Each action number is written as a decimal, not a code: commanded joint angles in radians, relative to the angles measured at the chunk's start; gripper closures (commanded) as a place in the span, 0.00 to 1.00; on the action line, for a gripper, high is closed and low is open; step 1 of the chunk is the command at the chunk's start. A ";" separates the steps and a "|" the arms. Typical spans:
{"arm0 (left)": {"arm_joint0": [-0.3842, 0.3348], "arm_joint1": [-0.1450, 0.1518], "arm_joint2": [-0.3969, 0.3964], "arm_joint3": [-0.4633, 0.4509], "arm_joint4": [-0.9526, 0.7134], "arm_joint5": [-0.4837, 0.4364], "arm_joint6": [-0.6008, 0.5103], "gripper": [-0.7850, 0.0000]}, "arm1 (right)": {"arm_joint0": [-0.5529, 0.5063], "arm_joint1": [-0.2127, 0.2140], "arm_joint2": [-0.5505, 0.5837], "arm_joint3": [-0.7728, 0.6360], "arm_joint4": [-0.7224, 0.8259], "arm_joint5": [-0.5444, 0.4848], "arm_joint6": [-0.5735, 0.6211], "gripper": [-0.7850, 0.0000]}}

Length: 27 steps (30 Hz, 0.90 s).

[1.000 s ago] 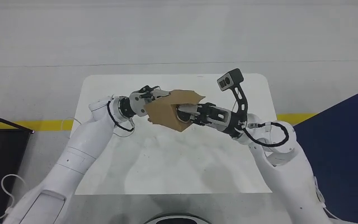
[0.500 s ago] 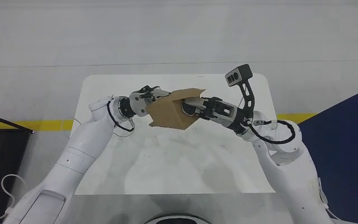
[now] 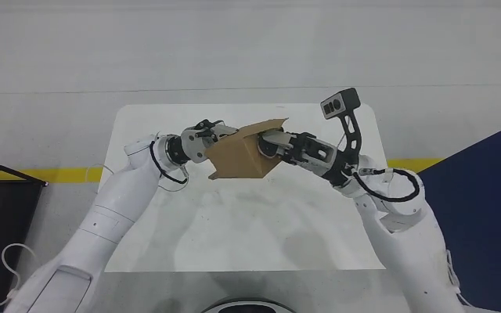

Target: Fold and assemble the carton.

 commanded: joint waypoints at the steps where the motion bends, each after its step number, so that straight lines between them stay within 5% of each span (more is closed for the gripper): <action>1: 0.000 0.000 0.000 0.000 0.000 0.000 0.000 1.00 | -0.033 0.003 0.044 -0.015 0.014 -0.021 -0.001 1.00; 11: 0.000 0.000 0.000 0.000 0.000 0.000 0.000 1.00 | -0.124 0.007 0.177 -0.142 0.052 -0.085 0.004 1.00; 21: 0.000 0.000 0.000 0.000 0.000 0.000 0.000 1.00 | 0.048 0.012 0.059 -0.197 -0.129 0.113 0.019 1.00; 27: 0.000 0.000 0.000 0.000 0.000 0.000 0.000 1.00 | 0.132 0.014 0.087 -0.191 -0.127 0.205 -0.004 1.00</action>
